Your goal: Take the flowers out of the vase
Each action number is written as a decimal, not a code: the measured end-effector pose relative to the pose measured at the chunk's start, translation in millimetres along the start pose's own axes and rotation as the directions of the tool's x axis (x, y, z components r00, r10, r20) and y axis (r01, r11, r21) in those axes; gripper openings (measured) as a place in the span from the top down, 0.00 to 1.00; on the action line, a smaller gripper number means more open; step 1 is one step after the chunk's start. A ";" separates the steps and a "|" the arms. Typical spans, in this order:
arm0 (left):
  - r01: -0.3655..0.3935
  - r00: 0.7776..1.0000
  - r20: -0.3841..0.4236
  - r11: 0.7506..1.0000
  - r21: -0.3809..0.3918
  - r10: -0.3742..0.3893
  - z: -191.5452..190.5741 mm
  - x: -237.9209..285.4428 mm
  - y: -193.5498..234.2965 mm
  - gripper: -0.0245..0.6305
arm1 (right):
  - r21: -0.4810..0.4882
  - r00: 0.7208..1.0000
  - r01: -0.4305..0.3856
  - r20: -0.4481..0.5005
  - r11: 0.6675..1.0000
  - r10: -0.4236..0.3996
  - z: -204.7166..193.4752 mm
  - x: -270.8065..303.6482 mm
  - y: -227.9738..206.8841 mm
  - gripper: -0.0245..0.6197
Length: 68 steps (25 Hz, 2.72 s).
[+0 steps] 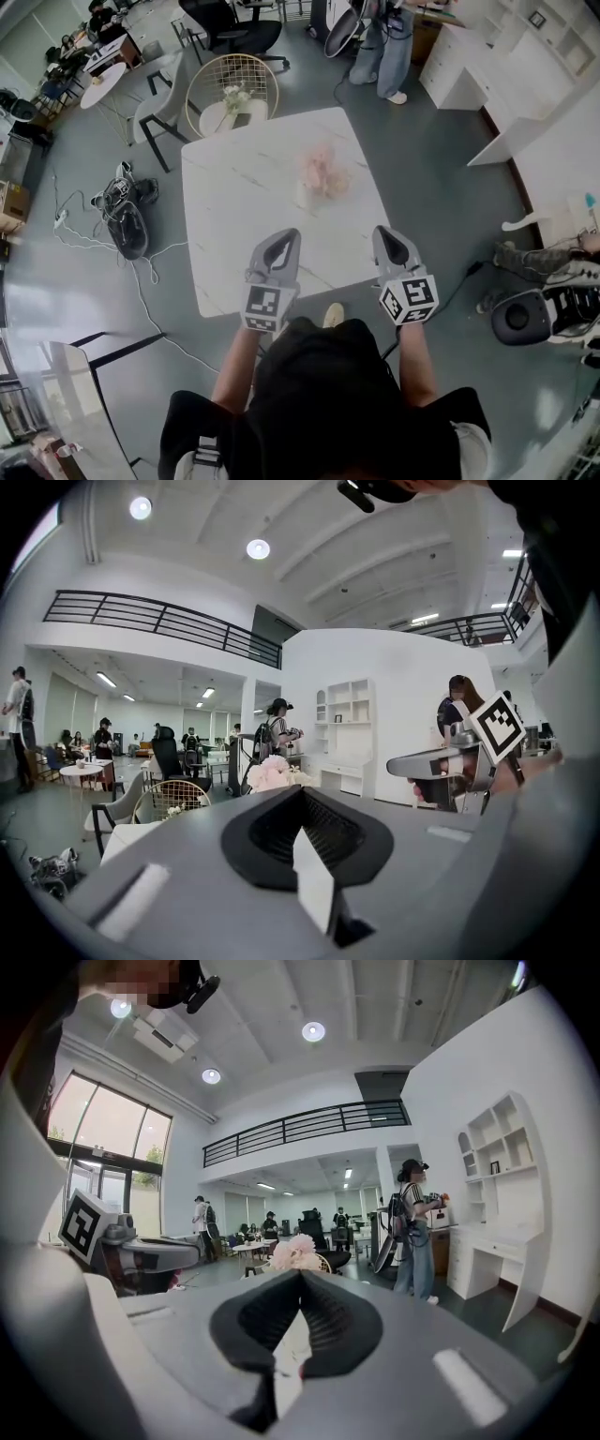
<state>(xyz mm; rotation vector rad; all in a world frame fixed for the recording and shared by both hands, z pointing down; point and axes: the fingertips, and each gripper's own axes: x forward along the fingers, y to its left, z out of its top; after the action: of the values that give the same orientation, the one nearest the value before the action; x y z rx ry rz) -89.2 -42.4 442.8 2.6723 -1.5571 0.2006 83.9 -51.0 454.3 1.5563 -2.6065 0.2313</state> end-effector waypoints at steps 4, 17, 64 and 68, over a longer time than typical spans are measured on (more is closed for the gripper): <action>-0.055 0.998 -0.011 0.998 -0.007 0.055 -2.2 20.1 -5.9 0.95 | -0.003 0.999 -0.049 -0.003 0.999 0.049 -0.2 12.3 -24.1 0.96; -0.175 0.984 -0.028 0.985 -0.002 0.175 -22.5 32.3 -31.9 0.95 | 0.000 0.987 -0.158 0.008 0.987 0.158 -17.7 15.0 -55.0 0.96; -0.065 0.976 -0.212 0.995 -0.070 0.049 -93.8 172.3 55.1 0.51 | 0.131 0.989 -0.044 -0.135 0.990 0.062 -52.9 132.9 -111.3 0.96; -0.068 0.976 -0.211 0.995 -0.066 0.053 -92.9 182.4 57.1 0.44 | 0.136 0.987 -0.052 -0.144 0.989 0.071 -54.3 136.0 -113.4 0.96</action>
<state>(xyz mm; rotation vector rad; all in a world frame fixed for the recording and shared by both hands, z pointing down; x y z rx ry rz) -58.4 -218.7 557.4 2.4587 -1.5504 0.4048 119.6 -212.0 538.6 1.4361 -2.5717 0.5133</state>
